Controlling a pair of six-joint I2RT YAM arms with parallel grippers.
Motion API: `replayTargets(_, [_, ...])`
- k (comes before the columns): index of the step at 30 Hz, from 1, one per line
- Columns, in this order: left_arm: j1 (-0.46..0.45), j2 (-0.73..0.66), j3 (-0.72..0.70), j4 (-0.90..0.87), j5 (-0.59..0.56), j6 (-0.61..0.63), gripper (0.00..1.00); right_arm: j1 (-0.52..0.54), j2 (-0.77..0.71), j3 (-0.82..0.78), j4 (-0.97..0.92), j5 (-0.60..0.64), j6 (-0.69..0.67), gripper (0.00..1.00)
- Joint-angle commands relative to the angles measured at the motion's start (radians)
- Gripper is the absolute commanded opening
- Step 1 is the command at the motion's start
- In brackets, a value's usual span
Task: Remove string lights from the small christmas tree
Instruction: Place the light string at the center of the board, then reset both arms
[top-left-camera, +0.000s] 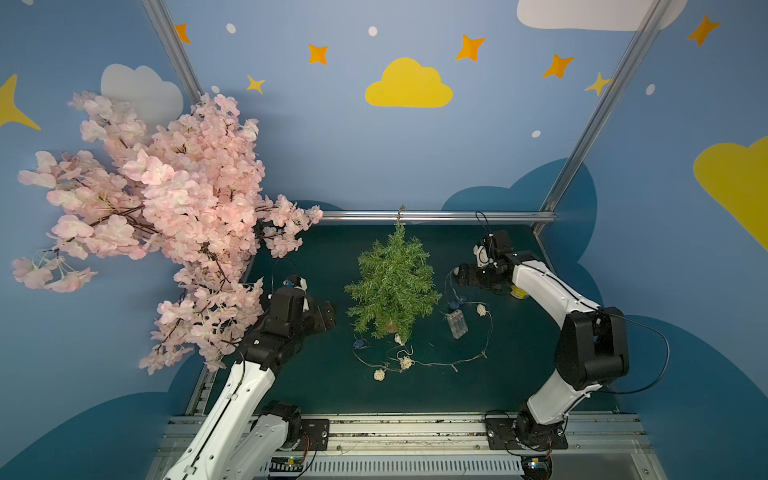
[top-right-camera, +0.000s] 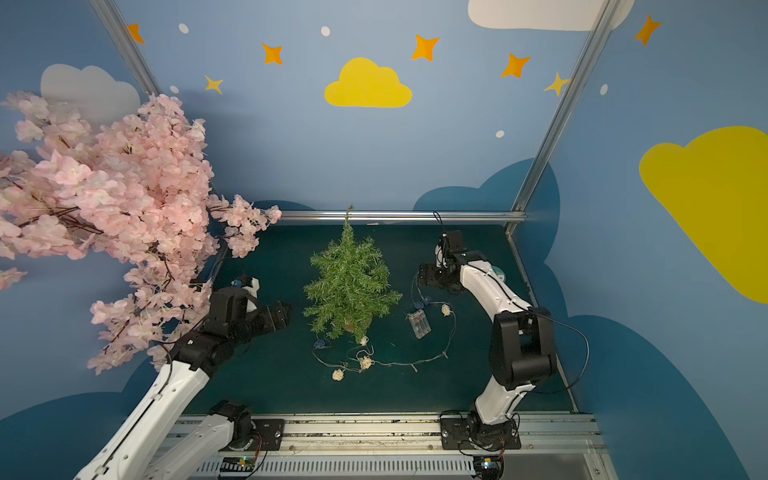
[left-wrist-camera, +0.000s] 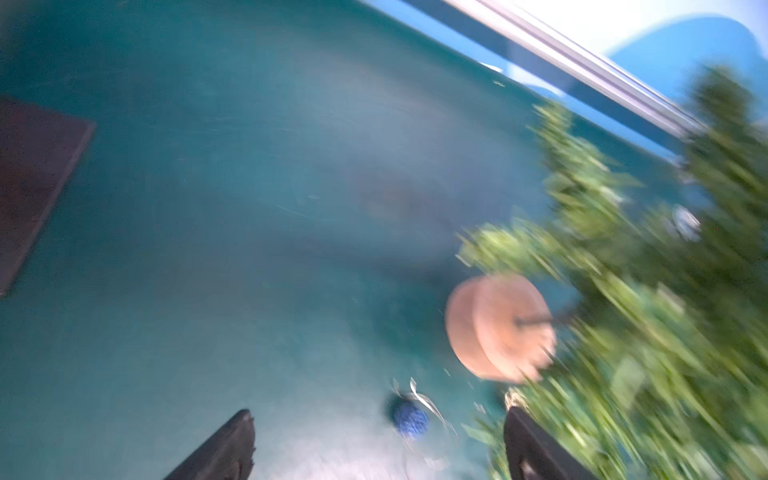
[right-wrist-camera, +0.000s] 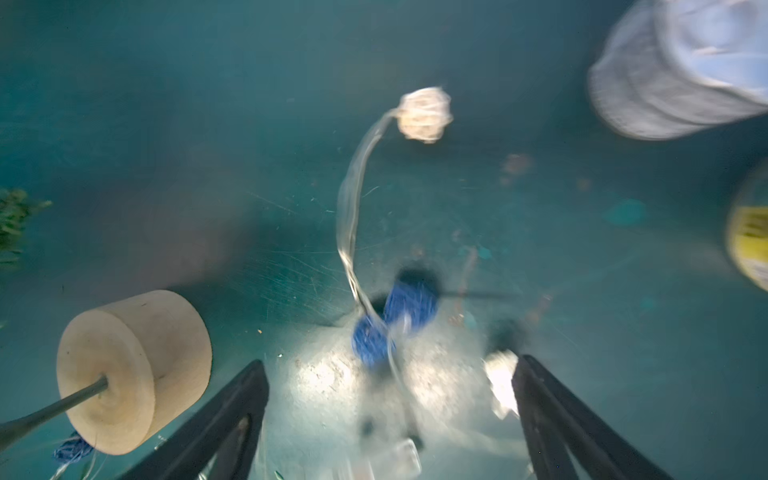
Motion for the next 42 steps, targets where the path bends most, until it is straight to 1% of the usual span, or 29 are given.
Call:
replayTargets(1, [0.053,0.064,-0.019,0.131,0.009,0.045,0.95,-0.031,-0.134,-0.038,-0.024,0.071,-0.012,0.93])
replayTargets(3, [0.057,0.089,-0.052,0.223,-0.079,0.051,0.96,-0.061,-0.201,-0.103,0.028,0.077,-0.009,0.93])
replayTargets(5, [0.059,0.12,-0.085,0.326,-0.132,0.079,0.98,-0.107,-0.269,-0.198,0.114,0.082,-0.016,0.93])
replayTargets(6, [0.059,0.138,-0.098,0.37,-0.161,0.09,0.99,-0.12,-0.296,-0.246,0.172,0.109,-0.027,0.93])
replayTargets(7, [0.06,0.16,-0.117,0.432,-0.191,0.109,0.99,-0.13,-0.323,-0.314,0.26,0.151,-0.043,0.94])
replayTargets(9, [0.06,0.21,-0.148,0.538,-0.262,0.15,0.99,-0.143,-0.366,-0.449,0.461,0.176,-0.115,0.93])
replayTargets(11, [0.059,0.27,-0.195,0.69,-0.281,0.254,0.99,-0.146,-0.393,-0.585,0.681,0.193,-0.189,0.93])
replayTargets(12, [0.061,0.308,-0.225,0.801,-0.308,0.274,0.99,-0.144,-0.399,-0.645,0.785,0.205,-0.211,0.93])
replayTargets(15, [0.073,0.404,-0.188,0.821,-0.304,0.337,0.99,-0.145,-0.365,-0.753,0.991,0.232,-0.246,0.93])
replayTargets(17, [0.076,0.483,-0.185,0.886,-0.284,0.369,0.99,-0.143,-0.314,-0.761,1.04,0.241,-0.263,0.93])
replayTargets(18, [0.076,0.528,-0.203,0.954,-0.255,0.395,0.99,-0.141,-0.283,-0.77,1.078,0.247,-0.273,0.93])
replayTargets(19, [0.078,0.573,-0.226,1.059,-0.237,0.429,1.0,-0.14,-0.252,-0.796,1.164,0.251,-0.284,0.93])
replayTargets(20, [0.077,0.589,-0.22,1.076,-0.217,0.458,1.0,-0.14,-0.224,-0.836,1.27,0.255,-0.29,0.93])
replayTargets(21, [0.076,0.575,-0.198,1.013,-0.163,0.499,1.0,-0.144,-0.184,-0.89,1.41,0.261,-0.284,0.93])
replayTargets(22, [0.079,0.575,-0.22,1.069,-0.118,0.545,1.0,-0.144,-0.142,-0.934,1.532,0.277,-0.276,0.93])
replayTargets(23, [0.078,0.589,-0.259,1.158,-0.114,0.56,1.0,-0.141,-0.112,-0.967,1.623,0.281,-0.282,0.93])
replayTargets(24, [0.093,0.611,-0.284,1.231,-0.134,0.536,1.0,-0.133,-0.093,-0.991,1.694,0.271,-0.306,0.93])
replayTargets(25, [0.116,0.61,-0.308,1.263,-0.132,0.5,1.0,-0.121,-0.106,-0.989,1.664,0.279,-0.314,0.93])
replayTargets(26, [0.143,0.622,-0.337,1.311,-0.093,0.48,1.0,-0.118,-0.127,-0.972,1.594,0.285,-0.307,0.93])
replayTargets(27, [0.163,0.68,-0.369,1.442,-0.074,0.465,1.0,-0.127,-0.139,-0.949,1.535,0.265,-0.298,0.93])
replayTargets(28, [0.162,0.715,-0.392,1.553,-0.068,0.479,1.0,-0.138,-0.123,-0.94,1.544,0.236,-0.295,0.93])
replayTargets(29, [0.159,0.685,-0.379,1.48,-0.051,0.485,1.0,-0.146,-0.118,-0.942,1.557,0.223,-0.296,0.93])
replayTargets(30, [0.16,0.643,-0.338,1.33,-0.047,0.485,1.0,-0.148,-0.123,-0.939,1.541,0.221,-0.293,0.93])
replayTargets(31, [0.167,0.651,-0.337,1.34,-0.029,0.482,1.0,-0.149,-0.13,-0.931,1.514,0.215,-0.29,0.93])
replayTargets(33, [0.167,0.691,-0.368,1.463,-0.031,0.479,1.0,-0.162,-0.125,-0.926,1.514,0.186,-0.285,0.93])
replayTargets(34, [0.168,0.687,-0.364,1.446,-0.033,0.477,1.0,-0.163,-0.124,-0.926,1.513,0.181,-0.285,0.93])
replayTargets(36, [0.167,0.652,-0.334,1.334,-0.03,0.48,1.0,-0.165,-0.129,-0.924,1.502,0.178,-0.284,0.93])
replayTargets(39, [0.168,0.666,-0.341,1.372,-0.031,0.476,1.0,-0.165,-0.128,-0.926,1.507,0.178,-0.284,0.92])
replayTargets(42, [0.168,0.66,-0.332,1.341,-0.027,0.477,1.0,-0.165,-0.128,-0.926,1.507,0.178,-0.284,0.92])
